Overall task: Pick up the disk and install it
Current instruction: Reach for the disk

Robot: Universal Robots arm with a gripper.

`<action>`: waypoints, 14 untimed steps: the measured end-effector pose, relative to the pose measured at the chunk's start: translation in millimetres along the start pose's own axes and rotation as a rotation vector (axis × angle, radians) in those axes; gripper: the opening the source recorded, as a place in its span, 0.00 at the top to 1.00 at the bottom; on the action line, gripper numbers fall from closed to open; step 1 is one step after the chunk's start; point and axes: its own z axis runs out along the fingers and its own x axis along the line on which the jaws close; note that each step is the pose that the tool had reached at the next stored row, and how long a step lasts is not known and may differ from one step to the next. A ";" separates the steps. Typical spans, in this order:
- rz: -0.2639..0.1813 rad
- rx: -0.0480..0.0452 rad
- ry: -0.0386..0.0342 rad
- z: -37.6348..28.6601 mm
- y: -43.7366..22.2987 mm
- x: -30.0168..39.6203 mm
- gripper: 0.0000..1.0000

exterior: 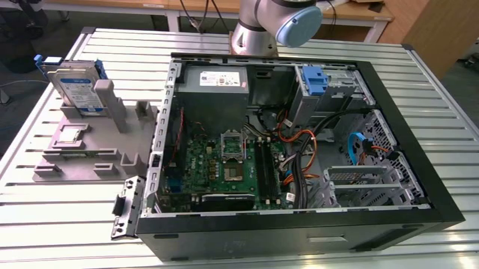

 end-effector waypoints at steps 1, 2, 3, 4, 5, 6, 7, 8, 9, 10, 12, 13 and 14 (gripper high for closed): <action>0.000 0.0000 0.0000 0.3 0.0 0.0 0.89; 0.000 0.0001 0.0002 0.4 0.0 0.0 0.89; 0.000 0.0000 0.0000 1.6 0.0 0.1 0.89; 0.000 0.0000 0.0001 1.9 0.0 0.1 0.89; 0.000 0.0000 0.0001 1.9 0.0 0.1 0.89; 0.000 0.0000 0.0001 1.9 0.0 0.1 0.89; 0.000 0.0000 0.0001 2.0 0.0 0.1 0.89; 0.000 0.0001 0.0001 1.9 0.0 0.1 0.89; 0.000 0.0000 0.0001 2.0 0.0 0.1 0.89; 0.000 0.0000 0.0001 1.9 0.0 0.1 0.89; 0.000 0.0001 0.0001 2.0 0.0 0.1 0.89; 0.000 0.0001 0.0001 2.0 0.0 0.1 0.89; 0.000 0.0000 0.0000 2.3 0.0 0.1 0.89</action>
